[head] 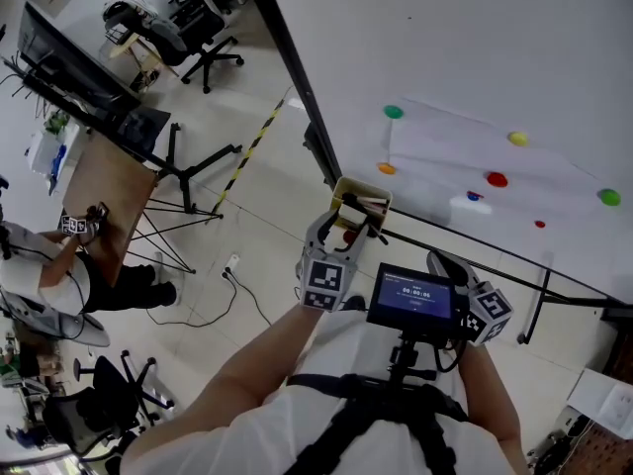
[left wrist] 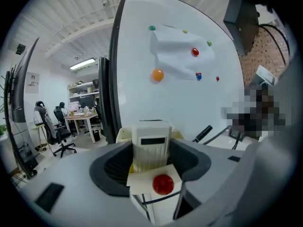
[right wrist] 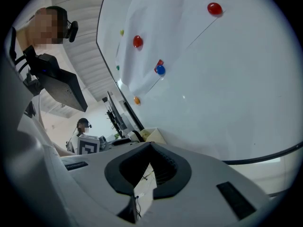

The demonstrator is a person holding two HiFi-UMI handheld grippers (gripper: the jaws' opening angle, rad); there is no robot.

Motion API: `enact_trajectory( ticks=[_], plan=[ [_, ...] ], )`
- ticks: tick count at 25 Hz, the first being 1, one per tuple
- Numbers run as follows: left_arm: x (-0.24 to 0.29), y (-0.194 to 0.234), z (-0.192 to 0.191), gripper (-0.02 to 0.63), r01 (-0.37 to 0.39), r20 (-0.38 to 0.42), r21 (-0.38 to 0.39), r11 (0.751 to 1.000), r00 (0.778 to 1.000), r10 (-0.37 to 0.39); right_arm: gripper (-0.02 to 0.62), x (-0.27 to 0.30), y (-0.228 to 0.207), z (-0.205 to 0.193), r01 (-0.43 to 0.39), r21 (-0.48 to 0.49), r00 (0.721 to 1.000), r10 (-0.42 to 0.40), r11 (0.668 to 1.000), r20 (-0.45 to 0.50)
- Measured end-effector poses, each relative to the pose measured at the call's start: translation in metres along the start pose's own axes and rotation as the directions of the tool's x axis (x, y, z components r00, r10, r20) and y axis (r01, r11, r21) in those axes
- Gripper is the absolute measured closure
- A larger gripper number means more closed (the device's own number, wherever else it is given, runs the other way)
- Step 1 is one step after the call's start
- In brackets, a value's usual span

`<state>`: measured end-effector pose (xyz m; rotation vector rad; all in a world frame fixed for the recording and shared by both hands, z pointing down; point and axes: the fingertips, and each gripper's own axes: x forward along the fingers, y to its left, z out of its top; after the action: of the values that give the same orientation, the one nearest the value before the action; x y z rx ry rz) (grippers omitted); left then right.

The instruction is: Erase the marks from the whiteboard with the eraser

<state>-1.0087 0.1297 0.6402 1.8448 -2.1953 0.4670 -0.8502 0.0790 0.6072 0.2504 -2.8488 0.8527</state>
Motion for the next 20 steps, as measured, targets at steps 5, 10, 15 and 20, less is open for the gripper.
enact_trajectory(
  ticks=[5,10,15,20],
  plan=[
    [-0.001,0.008,-0.009,0.331,-0.095,-0.046,-0.045,0.994,0.995,0.093,0.578,0.002,0.002,-0.003,0.002,0.014,1.000,-0.002,1.000,-0.006],
    [0.000,0.012,-0.006,0.334,-0.103,-0.036,-0.069,0.992,0.994,0.100,0.578,0.002,0.010,-0.003,0.019,0.014,1.000,-0.019,1.000,0.013],
    [-0.015,0.023,0.011,0.339,-0.069,0.042,-0.064,0.996,0.997,0.072,0.578,-0.006,0.015,-0.006,0.073,0.030,0.996,-0.074,0.997,0.048],
    [-0.035,0.018,0.042,0.339,0.034,0.174,0.001,0.999,0.984,-0.034,0.578,-0.011,0.028,-0.019,0.122,0.054,0.988,-0.127,0.991,0.087]
  ],
)
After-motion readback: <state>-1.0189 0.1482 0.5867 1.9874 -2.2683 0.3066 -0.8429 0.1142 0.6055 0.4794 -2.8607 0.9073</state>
